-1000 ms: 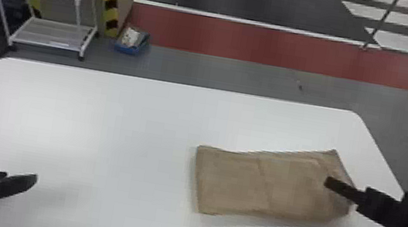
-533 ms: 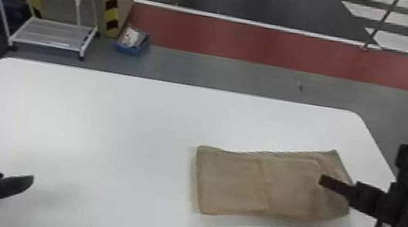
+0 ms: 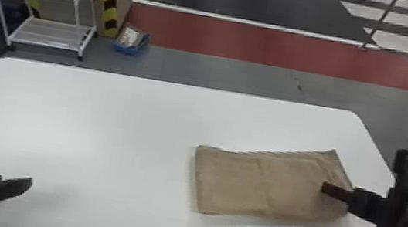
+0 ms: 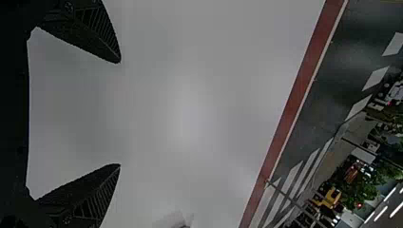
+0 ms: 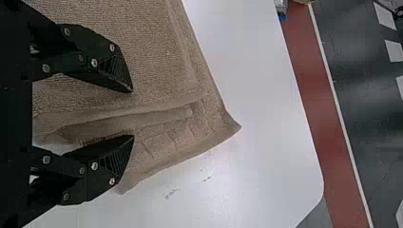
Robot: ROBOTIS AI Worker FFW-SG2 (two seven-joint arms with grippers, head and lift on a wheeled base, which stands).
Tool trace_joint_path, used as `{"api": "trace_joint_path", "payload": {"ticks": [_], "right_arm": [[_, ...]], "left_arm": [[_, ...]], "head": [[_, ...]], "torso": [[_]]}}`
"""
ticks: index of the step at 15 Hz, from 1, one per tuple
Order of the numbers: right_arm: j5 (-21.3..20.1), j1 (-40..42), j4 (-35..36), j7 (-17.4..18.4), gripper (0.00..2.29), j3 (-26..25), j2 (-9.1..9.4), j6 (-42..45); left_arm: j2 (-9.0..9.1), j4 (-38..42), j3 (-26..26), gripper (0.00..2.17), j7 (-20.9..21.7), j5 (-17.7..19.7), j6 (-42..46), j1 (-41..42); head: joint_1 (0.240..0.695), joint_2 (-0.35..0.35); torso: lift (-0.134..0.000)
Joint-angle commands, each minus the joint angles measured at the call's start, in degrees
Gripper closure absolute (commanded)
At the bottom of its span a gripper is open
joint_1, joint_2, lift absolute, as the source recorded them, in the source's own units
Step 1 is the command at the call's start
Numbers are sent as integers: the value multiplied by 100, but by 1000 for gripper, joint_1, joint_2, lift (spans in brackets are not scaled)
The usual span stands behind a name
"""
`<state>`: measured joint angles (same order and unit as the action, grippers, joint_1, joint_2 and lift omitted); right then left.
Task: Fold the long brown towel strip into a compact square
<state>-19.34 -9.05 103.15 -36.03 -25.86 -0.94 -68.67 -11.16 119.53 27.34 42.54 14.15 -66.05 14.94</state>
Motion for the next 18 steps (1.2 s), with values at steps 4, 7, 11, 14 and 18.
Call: {"api": "trace_joint_path", "payload": {"ticks": [4,7,11,14,18], "right_arm": [[141,52,47,0,768,-68,15,-20],[159,52,91,0,765,-68,23,-90],[168,17,152,0,765,-68,50,-125],[212,-1,161,0,765,-68,67,-143],[229,-1,179,-18,772,-59,85,-195]], "left_arm": [[-1,0,8,103,35,0,17,18],[-9,-17,8,103,35,0,17,18],[-18,-35,8,103,35,0,88,18],[-27,-44,35,103,44,0,88,18],[-36,-61,44,103,44,0,105,18]], "head": [[695,-89],[695,-89],[695,-86],[695,-81],[695,-71]], "torso": [[-128],[-128],[-128],[-128],[-128]]}}
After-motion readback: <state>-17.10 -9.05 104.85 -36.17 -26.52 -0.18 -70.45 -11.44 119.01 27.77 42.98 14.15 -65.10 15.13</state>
